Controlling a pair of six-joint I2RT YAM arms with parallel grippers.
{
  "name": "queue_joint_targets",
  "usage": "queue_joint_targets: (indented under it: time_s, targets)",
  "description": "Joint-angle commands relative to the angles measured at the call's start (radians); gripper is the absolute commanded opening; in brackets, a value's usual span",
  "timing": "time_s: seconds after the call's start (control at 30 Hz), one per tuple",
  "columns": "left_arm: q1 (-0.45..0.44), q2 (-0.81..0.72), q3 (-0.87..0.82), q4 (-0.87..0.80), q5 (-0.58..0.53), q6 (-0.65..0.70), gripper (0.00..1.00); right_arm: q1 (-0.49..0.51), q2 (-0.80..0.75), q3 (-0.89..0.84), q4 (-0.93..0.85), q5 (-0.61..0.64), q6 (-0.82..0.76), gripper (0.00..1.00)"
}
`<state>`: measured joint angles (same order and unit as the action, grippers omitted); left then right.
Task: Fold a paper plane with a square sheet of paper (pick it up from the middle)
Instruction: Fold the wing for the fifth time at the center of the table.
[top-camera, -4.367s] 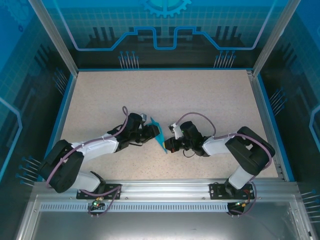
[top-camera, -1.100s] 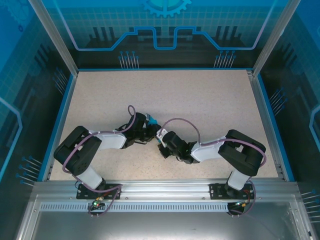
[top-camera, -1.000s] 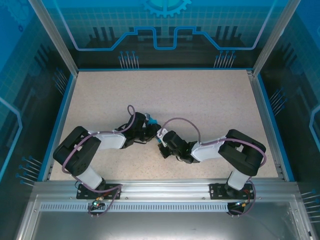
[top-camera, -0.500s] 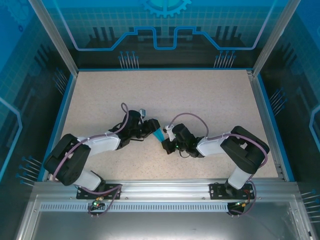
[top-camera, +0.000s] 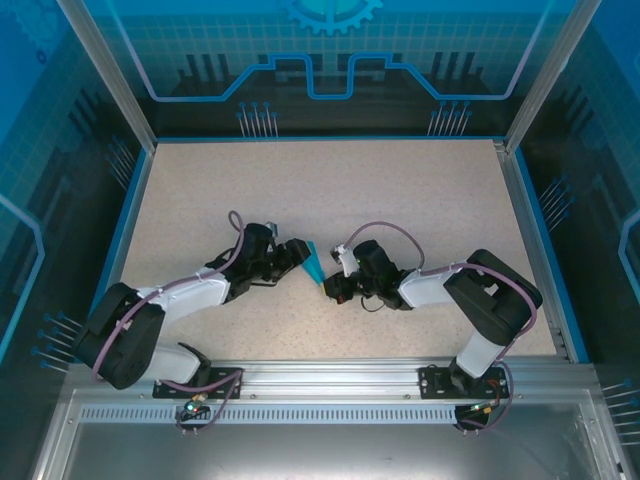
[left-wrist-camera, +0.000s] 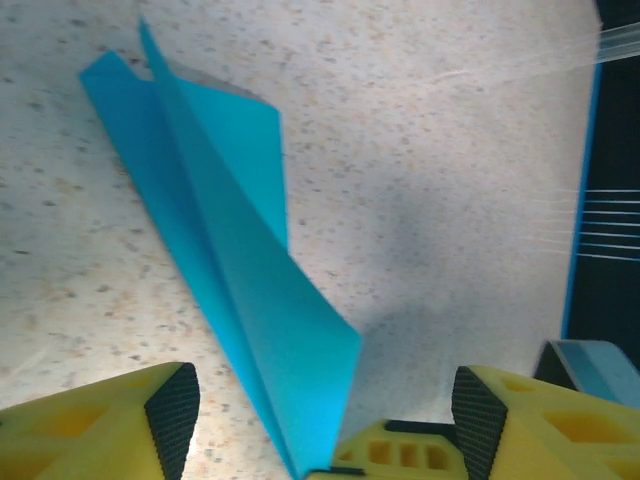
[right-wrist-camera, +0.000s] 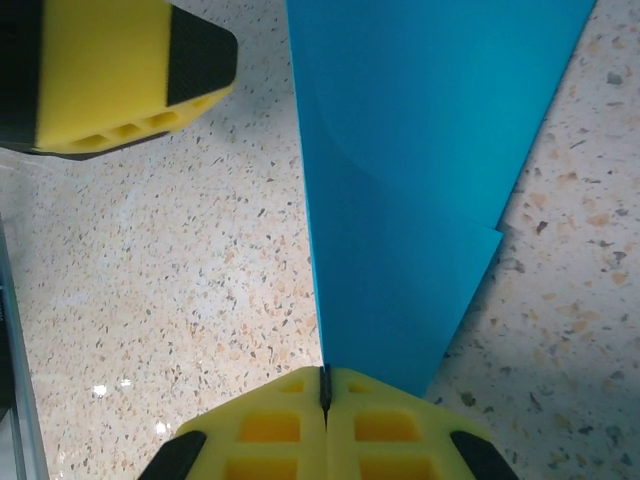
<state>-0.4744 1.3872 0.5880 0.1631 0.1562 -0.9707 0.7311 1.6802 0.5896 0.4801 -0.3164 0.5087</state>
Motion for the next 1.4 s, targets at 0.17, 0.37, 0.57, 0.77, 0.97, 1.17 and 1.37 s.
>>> queue_joint_targets:
  time_s: [0.17, 0.37, 0.57, 0.77, 0.97, 1.17, 1.37]
  targets:
    - [0.014, 0.07, 0.06, -0.004, 0.065, -0.036, 0.72, -0.017, 0.005, 0.007, 0.026, -0.073, 0.035, 0.0]
    - [0.014, 0.015, 0.023, 0.001, 0.057, 0.0, 0.72, -0.054, 0.065, 0.002, 0.122, -0.184, 0.148, 0.0]
    - [0.014, -0.027, -0.024, 0.029, 0.074, 0.024, 0.69, -0.086, 0.124, -0.01, 0.212, -0.239, 0.244, 0.0]
    - [0.014, -0.033, -0.046, 0.062, 0.11, 0.049, 0.66, -0.105, 0.172, 0.001, 0.239, -0.277, 0.338, 0.0]
    - [0.014, 0.01, -0.039, 0.09, 0.153, 0.06, 0.62, -0.126, 0.191, -0.006, 0.26, -0.282, 0.417, 0.0]
    - [0.014, 0.067, -0.026, 0.145, 0.199, 0.061, 0.56, -0.154, 0.203, -0.02, 0.26, -0.287, 0.508, 0.0]
    - [0.013, 0.134, 0.005, 0.209, 0.263, 0.056, 0.54, -0.171, 0.235, -0.01, 0.224, -0.308, 0.561, 0.0]
